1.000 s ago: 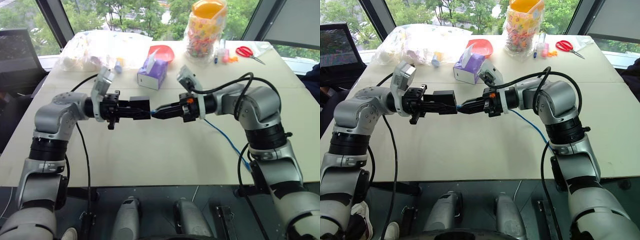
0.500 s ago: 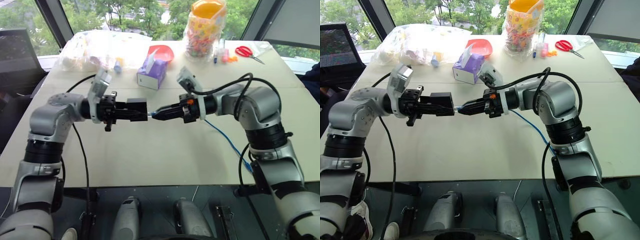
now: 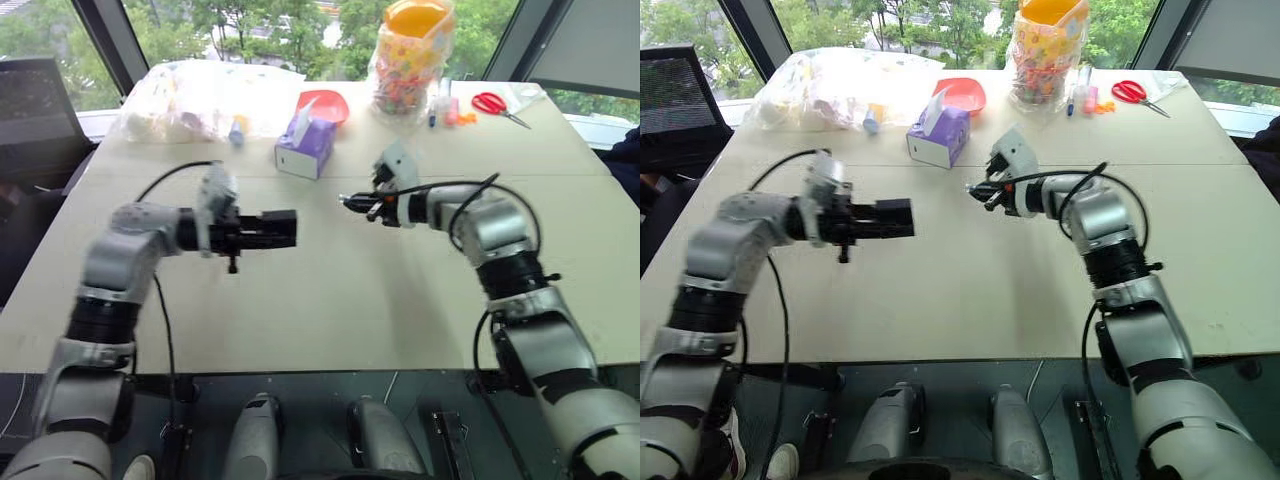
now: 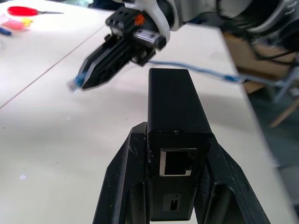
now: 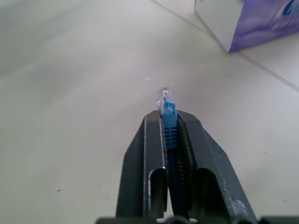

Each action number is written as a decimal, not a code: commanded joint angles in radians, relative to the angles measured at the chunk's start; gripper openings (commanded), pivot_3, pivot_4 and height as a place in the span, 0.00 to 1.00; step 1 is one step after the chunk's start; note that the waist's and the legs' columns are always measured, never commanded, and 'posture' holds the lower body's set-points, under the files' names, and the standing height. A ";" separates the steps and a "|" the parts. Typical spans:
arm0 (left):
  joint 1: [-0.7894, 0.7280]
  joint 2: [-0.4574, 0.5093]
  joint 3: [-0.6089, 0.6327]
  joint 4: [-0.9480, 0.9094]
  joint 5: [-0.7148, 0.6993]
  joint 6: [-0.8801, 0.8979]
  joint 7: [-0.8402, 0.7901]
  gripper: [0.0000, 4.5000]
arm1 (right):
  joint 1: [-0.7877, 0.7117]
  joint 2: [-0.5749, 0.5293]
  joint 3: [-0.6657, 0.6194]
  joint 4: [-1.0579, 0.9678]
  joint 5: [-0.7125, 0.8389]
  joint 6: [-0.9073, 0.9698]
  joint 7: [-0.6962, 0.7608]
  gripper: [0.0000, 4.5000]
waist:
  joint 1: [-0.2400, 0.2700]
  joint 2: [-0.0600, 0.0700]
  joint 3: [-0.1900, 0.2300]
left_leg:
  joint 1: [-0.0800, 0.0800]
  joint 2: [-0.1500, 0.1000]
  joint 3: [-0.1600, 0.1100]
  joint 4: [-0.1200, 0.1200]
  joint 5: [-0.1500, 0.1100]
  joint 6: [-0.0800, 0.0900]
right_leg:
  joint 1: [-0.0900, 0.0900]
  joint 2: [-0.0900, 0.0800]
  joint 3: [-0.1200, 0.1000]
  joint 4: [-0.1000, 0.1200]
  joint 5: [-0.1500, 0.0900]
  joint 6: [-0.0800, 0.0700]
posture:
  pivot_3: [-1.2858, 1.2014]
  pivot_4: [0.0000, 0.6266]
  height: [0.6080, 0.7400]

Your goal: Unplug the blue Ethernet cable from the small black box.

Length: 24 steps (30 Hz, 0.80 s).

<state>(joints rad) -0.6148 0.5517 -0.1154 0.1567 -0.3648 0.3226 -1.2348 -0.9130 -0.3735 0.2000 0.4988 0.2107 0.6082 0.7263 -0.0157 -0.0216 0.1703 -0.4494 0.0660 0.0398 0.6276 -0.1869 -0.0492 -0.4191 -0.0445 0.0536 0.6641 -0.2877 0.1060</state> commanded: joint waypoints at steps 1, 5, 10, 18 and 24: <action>-0.008 -0.063 -0.020 0.044 0.054 -0.073 0.074 0.12 | -0.067 0.024 -0.045 0.127 -0.065 -0.082 -0.123 0.02 | 0.003 0.000 0.000 | -0.001 0.000 0.000 0.000 0.000 0.000 | -0.001 0.000 0.000 0.000 0.000 0.000 | 0.52 0.24 0.96; -0.028 -0.153 -0.040 0.160 0.146 -0.196 0.184 0.12 | -0.096 0.033 -0.074 0.230 -0.100 -0.113 -0.201 0.38 | 0.001 0.000 0.000 | -0.007 0.000 0.000 0.001 0.000 0.000 | -0.005 0.000 0.000 0.001 0.000 0.001 | 0.52 0.24 0.96; -0.060 -0.243 -0.024 0.246 0.175 -0.261 0.278 0.12 | -0.059 0.004 -0.137 0.128 -0.086 -0.079 -0.239 0.97 | 0.001 0.000 0.000 | -0.007 0.000 -0.001 0.000 0.000 0.000 | -0.006 0.000 0.000 0.001 0.001 0.002 | 0.52 0.24 0.96; -0.136 -0.345 -0.012 0.491 0.243 -0.436 0.427 0.12 | 0.226 -0.033 -0.285 -0.463 0.051 0.220 -0.273 0.99 | 0.007 0.001 0.000 | -0.008 -0.001 -0.002 0.001 0.000 0.000 | -0.006 0.000 -0.001 0.001 0.001 0.002 | 0.52 0.24 0.96; -0.143 -0.371 0.002 0.673 0.268 -0.547 0.462 0.35 | 0.421 -0.038 -0.307 -0.794 0.111 0.394 -0.310 1.00 | 0.000 0.001 0.000 | -0.009 -0.001 -0.003 0.002 0.000 0.000 | -0.006 0.001 -0.001 0.000 0.001 0.003 | 0.52 0.24 0.96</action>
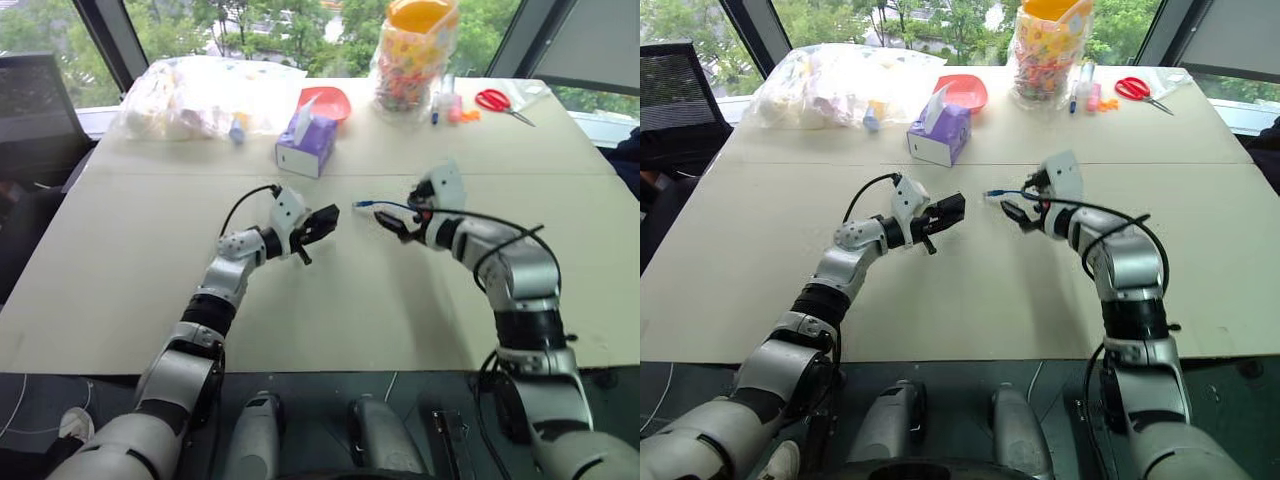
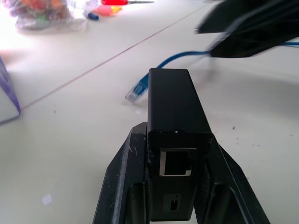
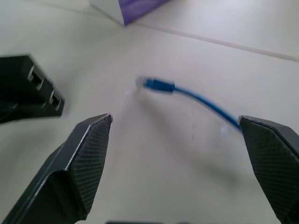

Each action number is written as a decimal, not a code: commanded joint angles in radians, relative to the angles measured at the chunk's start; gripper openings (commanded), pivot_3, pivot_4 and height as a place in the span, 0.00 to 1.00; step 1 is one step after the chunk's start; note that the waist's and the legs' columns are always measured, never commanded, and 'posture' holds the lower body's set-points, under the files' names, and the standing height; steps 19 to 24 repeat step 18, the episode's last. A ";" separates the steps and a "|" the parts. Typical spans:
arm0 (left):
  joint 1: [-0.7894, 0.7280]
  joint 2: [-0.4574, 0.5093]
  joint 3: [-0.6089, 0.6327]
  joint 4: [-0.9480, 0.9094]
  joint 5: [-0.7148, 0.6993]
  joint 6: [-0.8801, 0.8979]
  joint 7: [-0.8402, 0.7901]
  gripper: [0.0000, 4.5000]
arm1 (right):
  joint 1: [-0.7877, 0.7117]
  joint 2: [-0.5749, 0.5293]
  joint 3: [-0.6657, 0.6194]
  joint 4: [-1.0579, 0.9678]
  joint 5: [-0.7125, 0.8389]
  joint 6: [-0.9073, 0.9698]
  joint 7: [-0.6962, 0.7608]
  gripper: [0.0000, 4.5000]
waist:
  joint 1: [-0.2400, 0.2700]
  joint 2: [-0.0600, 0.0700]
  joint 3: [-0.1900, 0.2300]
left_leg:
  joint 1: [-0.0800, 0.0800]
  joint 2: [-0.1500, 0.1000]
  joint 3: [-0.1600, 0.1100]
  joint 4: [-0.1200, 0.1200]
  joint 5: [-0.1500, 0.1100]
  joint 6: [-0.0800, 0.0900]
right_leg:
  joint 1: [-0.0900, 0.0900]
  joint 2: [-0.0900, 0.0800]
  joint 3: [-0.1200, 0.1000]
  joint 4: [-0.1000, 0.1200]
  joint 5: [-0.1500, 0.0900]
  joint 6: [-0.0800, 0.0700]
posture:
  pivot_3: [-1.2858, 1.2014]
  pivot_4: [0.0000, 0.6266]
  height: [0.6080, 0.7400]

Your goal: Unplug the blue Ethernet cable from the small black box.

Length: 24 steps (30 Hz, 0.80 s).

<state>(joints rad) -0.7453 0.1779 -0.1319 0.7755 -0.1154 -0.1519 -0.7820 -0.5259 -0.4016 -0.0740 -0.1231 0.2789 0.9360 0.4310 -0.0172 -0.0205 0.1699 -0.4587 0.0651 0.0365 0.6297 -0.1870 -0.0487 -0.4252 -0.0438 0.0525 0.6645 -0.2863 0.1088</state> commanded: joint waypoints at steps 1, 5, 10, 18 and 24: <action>-0.009 0.006 0.020 0.074 0.019 -0.078 0.001 0.41 | 0.055 -0.014 -0.040 -0.215 0.057 0.095 -0.016 1.00 | 0.001 0.000 0.000 | 0.000 0.000 -0.001 0.000 0.000 0.000 | 0.000 0.001 0.000 0.000 0.000 0.000 | 0.52 0.24 0.96; -0.011 0.020 0.031 0.115 0.014 -0.100 -0.030 0.72 | 0.094 -0.041 -0.057 -0.314 0.100 0.164 -0.008 1.00 | 0.001 0.000 0.000 | 0.001 0.000 -0.001 0.001 0.000 0.000 | 0.001 0.001 0.000 0.000 0.000 0.000 | 0.52 0.24 0.96; 0.005 0.081 0.060 0.042 -0.032 -0.041 -0.127 0.99 | 0.172 -0.151 -0.082 -0.437 0.192 0.213 0.091 1.00 | 0.001 0.000 0.000 | 0.001 0.000 -0.002 0.000 0.000 0.000 | 0.001 0.001 0.000 0.000 0.000 0.000 | 0.52 0.24 0.96; 0.154 0.225 0.107 -0.402 -0.176 0.275 -0.243 0.99 | 0.202 -0.260 -0.126 -0.480 0.302 0.225 0.177 1.00 | 0.003 0.000 0.000 | 0.001 0.001 -0.003 0.001 0.000 0.000 | 0.001 0.001 -0.001 0.001 0.000 -0.001 | 0.52 0.24 0.96; 0.154 0.225 0.107 -0.402 -0.176 0.275 -0.243 0.99 | 0.202 -0.260 -0.126 -0.480 0.302 0.225 0.177 1.00 | 0.003 0.000 0.000 | 0.001 0.001 -0.003 0.001 0.000 0.000 | 0.001 0.001 -0.001 0.001 0.000 -0.001 | 0.52 0.24 0.96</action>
